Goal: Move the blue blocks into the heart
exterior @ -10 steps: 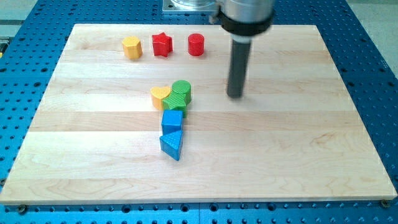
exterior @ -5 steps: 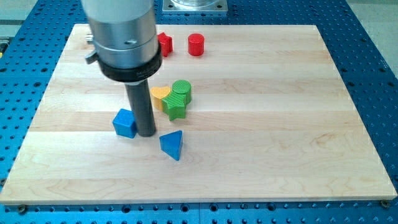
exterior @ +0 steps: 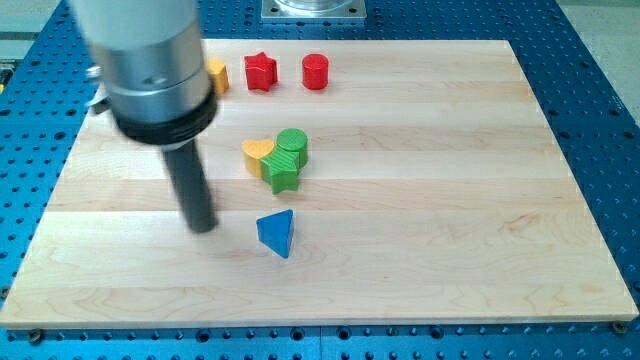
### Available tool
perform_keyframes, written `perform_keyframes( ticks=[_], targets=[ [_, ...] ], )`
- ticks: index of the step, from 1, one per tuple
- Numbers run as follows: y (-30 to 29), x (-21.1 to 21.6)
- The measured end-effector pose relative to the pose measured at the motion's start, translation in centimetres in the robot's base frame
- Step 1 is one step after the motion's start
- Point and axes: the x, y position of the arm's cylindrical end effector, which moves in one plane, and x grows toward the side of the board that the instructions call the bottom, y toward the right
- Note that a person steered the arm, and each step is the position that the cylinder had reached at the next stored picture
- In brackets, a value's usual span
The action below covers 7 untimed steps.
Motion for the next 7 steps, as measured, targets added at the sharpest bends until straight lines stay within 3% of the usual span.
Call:
perform_keyframes(
  ticks=[1,2,4,5,7],
  targets=[
    [-5.3,0.7],
    [-2.9,-2.9],
    [1.6,-3.9],
    [-4.8,-3.2],
    [2.3,-6.4]
  ],
)
